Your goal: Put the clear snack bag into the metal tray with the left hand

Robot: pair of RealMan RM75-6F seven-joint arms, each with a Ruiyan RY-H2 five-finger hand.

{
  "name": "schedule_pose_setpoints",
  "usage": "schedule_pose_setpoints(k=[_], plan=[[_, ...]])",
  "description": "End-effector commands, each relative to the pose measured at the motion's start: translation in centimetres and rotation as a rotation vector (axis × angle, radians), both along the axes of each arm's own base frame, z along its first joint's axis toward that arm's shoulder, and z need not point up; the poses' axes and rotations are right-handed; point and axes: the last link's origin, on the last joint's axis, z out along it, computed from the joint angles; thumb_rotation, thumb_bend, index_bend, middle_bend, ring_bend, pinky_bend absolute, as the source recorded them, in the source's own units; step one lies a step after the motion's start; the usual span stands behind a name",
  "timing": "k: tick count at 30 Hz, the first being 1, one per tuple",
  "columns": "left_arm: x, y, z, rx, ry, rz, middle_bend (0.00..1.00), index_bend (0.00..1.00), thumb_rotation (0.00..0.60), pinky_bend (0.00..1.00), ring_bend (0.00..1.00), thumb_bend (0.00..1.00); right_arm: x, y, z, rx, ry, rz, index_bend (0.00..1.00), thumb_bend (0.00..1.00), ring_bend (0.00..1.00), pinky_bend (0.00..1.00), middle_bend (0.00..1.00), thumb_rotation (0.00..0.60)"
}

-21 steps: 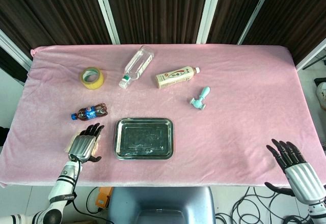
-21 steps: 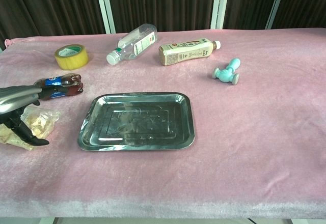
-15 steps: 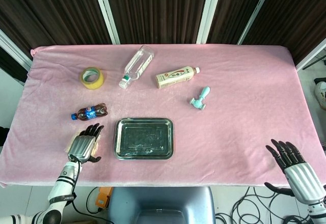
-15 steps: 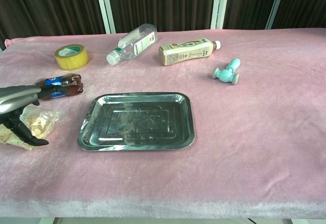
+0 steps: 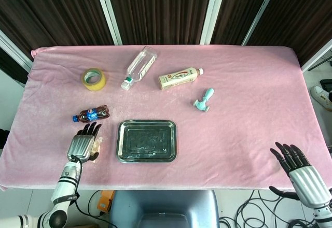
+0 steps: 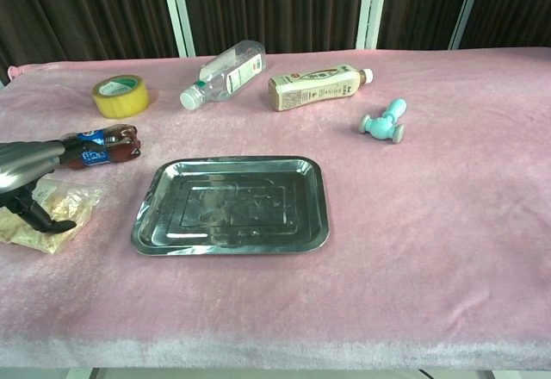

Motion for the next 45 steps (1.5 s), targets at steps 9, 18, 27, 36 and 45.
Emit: schedule_pose_setpoints(k=[9, 18, 27, 36, 45], plan=[[-0.9, 0.4, -0.3, 0.000, 0.037, 0.076, 0.18, 0.17, 0.600, 0.40, 0.24, 0.44, 0.0, 0.0, -0.1, 0.006, 0.004, 0.000, 0.00, 0.00, 0.00, 0.19, 0.00, 0.600], [-0.3, 0.8, -1.0, 0.101, 0.003, -0.039, 0.55, 0.53, 0.600, 0.88, 0.67, 0.88, 0.0, 0.0, -0.1, 0.010, 0.005, 0.000, 0.00, 0.00, 0.00, 0.19, 0.00, 0.600], [5.3, 1.0, -0.8, 0.178, -0.184, -0.254, 0.55, 0.54, 0.600, 0.89, 0.69, 0.89, 0.0, 0.1, 0.0, 0.011, 0.001, 0.004, 0.00, 0.00, 0.00, 0.19, 0.00, 0.600], [14.8, 1.2, -3.9, 0.219, -0.370, -0.285, 0.55, 0.54, 0.600, 0.97, 0.70, 0.89, 0.0, 0.4, 0.4, 0.003, -0.012, 0.016, 0.00, 0.00, 0.00, 0.19, 0.00, 0.600], [17.9, 2.0, -8.9, 0.253, -0.351, -0.309, 0.27, 0.25, 0.600, 0.75, 0.37, 0.66, -0.1, 0.5, 1.1, 0.000, -0.040, 0.020, 0.00, 0.00, 0.00, 0.19, 0.00, 0.600]])
